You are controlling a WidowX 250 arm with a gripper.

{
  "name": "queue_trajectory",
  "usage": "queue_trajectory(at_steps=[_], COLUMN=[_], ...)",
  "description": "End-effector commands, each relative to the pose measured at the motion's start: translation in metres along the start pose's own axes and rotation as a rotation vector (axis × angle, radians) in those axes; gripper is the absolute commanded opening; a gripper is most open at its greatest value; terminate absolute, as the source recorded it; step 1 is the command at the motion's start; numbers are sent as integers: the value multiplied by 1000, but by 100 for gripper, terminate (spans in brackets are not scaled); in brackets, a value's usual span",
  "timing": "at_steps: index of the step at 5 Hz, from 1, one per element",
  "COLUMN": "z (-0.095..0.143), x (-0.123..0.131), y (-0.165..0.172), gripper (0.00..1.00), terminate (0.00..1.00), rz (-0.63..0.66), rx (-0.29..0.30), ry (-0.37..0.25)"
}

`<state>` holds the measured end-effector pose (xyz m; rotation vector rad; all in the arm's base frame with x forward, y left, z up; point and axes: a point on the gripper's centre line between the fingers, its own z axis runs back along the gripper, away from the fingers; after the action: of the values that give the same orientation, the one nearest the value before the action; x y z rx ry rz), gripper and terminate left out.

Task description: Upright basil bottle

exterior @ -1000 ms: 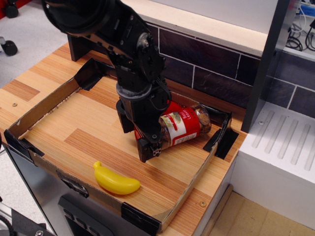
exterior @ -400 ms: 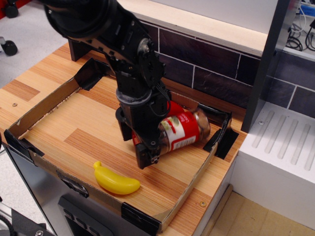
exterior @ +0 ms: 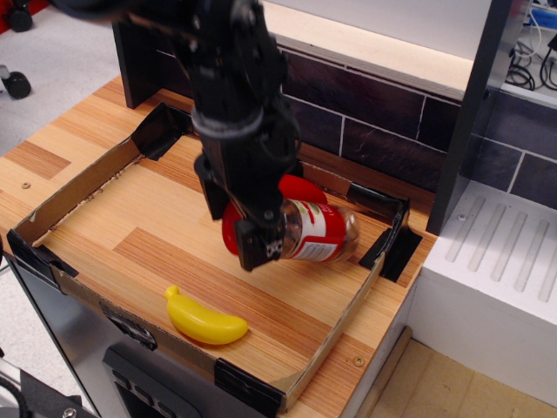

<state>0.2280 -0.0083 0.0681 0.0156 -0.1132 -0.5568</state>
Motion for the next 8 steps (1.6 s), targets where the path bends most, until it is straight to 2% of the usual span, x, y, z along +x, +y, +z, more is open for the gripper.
queue_trajectory(at_steps=[1, 2, 3, 4, 5, 6, 7, 8], z=[40, 48, 48, 42, 37, 32, 31, 40], x=[2, 8, 9, 5, 3, 5, 10, 15], y=[6, 5, 4, 3, 3, 6, 9, 13], gripper=[0, 0, 0, 0, 0, 100, 100, 100], terminate=[0, 0, 0, 0, 0, 0, 0, 0], rz=[10, 40, 91, 139, 157, 205, 250, 255], rx=[70, 138, 129, 126, 70, 27, 56, 27], ry=[33, 169, 272, 325, 384, 441, 403, 360])
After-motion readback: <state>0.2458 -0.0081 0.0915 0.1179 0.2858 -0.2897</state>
